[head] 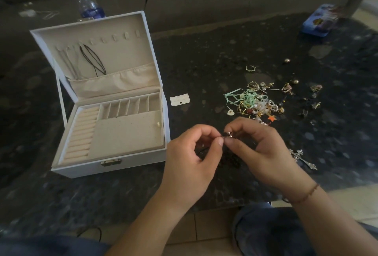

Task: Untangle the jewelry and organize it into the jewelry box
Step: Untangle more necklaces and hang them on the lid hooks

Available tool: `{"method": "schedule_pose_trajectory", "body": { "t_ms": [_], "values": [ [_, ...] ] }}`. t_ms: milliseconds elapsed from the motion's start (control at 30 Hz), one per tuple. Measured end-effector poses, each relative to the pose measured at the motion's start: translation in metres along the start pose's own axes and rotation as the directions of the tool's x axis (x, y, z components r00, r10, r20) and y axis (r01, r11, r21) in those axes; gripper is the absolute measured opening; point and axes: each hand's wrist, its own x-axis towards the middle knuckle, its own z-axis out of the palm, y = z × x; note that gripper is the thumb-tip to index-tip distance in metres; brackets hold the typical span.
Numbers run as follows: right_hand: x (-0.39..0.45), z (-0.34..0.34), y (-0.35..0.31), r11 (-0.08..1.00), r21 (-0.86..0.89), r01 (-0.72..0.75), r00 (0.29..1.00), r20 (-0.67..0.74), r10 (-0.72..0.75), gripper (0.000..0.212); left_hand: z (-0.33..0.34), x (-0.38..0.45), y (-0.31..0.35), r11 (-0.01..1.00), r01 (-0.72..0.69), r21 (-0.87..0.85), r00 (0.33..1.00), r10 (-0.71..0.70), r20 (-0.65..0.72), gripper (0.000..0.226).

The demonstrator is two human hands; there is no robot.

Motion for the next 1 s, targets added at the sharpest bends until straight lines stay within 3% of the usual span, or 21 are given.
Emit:
{"method": "schedule_pose_trajectory", "body": {
  "t_ms": [233, 367, 500, 667, 1000],
  "values": [
    [-0.001, 0.002, 0.005, 0.984, 0.159, -0.075, 0.993, 0.103, 0.059, 0.006, -0.002, 0.001, 0.002, 1.000, -0.013, 0.005, 0.997, 0.014, -0.078, 0.016],
    [0.000, 0.000, 0.005, 0.979, 0.202, 0.006, 0.995, 0.101, -0.027, 0.017, -0.001, 0.001, 0.003, 1.000, -0.001, -0.003, 0.996, 0.001, -0.090, 0.010],
    [-0.001, -0.004, 0.001, 0.983, 0.139, 0.121, 0.993, -0.013, -0.121, 0.014, -0.001, 0.001, 0.003, 0.999, 0.017, -0.027, 0.996, -0.019, -0.085, 0.006],
    [0.000, -0.001, 0.000, 0.984, 0.129, 0.124, 0.981, -0.164, -0.103, 0.010, -0.003, 0.000, 0.008, 0.998, 0.012, -0.067, 0.999, -0.015, -0.040, 0.007],
    [0.000, 0.000, 0.002, 0.962, 0.271, 0.029, 0.994, -0.112, 0.002, 0.019, -0.002, -0.003, 0.011, 0.949, 0.189, -0.253, 0.977, -0.155, 0.148, 0.010]
  ]
}}
